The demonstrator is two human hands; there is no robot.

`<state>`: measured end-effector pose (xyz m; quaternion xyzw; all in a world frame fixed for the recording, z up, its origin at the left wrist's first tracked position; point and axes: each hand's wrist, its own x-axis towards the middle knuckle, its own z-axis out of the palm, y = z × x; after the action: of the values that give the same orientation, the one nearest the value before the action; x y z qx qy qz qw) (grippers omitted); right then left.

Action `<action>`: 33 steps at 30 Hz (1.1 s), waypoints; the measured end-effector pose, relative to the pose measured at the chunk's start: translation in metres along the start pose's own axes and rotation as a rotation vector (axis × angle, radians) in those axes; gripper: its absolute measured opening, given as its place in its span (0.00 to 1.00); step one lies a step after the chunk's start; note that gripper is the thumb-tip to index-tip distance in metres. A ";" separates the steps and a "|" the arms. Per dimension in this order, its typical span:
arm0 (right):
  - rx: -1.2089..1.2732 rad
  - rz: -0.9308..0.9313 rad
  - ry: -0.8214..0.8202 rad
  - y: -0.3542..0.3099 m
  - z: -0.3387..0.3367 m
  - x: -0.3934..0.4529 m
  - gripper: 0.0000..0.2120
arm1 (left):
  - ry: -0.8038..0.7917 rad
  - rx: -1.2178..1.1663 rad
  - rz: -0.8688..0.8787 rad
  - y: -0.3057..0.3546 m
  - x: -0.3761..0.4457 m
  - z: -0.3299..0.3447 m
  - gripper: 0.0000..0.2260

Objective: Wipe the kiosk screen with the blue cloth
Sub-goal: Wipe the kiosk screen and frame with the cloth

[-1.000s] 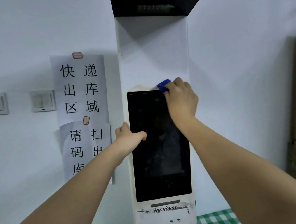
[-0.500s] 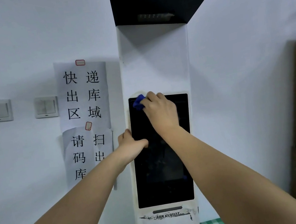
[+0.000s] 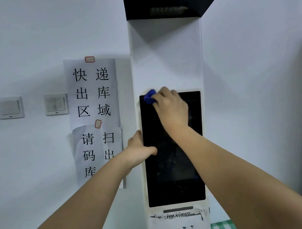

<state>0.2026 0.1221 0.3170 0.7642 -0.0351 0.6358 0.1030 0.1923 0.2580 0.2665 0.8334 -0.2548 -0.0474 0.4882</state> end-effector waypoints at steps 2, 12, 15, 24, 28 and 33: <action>0.033 0.046 0.034 -0.003 0.004 0.000 0.08 | 0.008 -0.003 0.010 -0.002 0.001 0.000 0.32; -0.045 -0.481 -0.080 0.003 0.011 -0.030 0.10 | 0.024 0.119 -0.173 -0.018 0.010 0.007 0.32; 0.032 -0.165 -0.060 -0.006 0.010 -0.025 0.08 | 0.010 0.109 -0.172 -0.019 0.010 0.006 0.34; 0.000 -0.432 -0.153 -0.007 0.013 -0.048 0.12 | 0.010 0.110 -0.195 -0.023 0.007 0.005 0.35; 0.082 -0.070 -0.024 -0.004 0.012 -0.044 0.08 | 0.002 0.091 -0.190 -0.021 0.005 0.005 0.36; 0.021 -0.412 -0.133 0.004 0.016 -0.080 0.15 | 0.018 0.088 -0.197 -0.020 0.006 0.008 0.38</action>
<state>0.2022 0.1088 0.2368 0.7964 0.1217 0.5498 0.2205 0.2021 0.2572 0.2469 0.8753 -0.1692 -0.0762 0.4465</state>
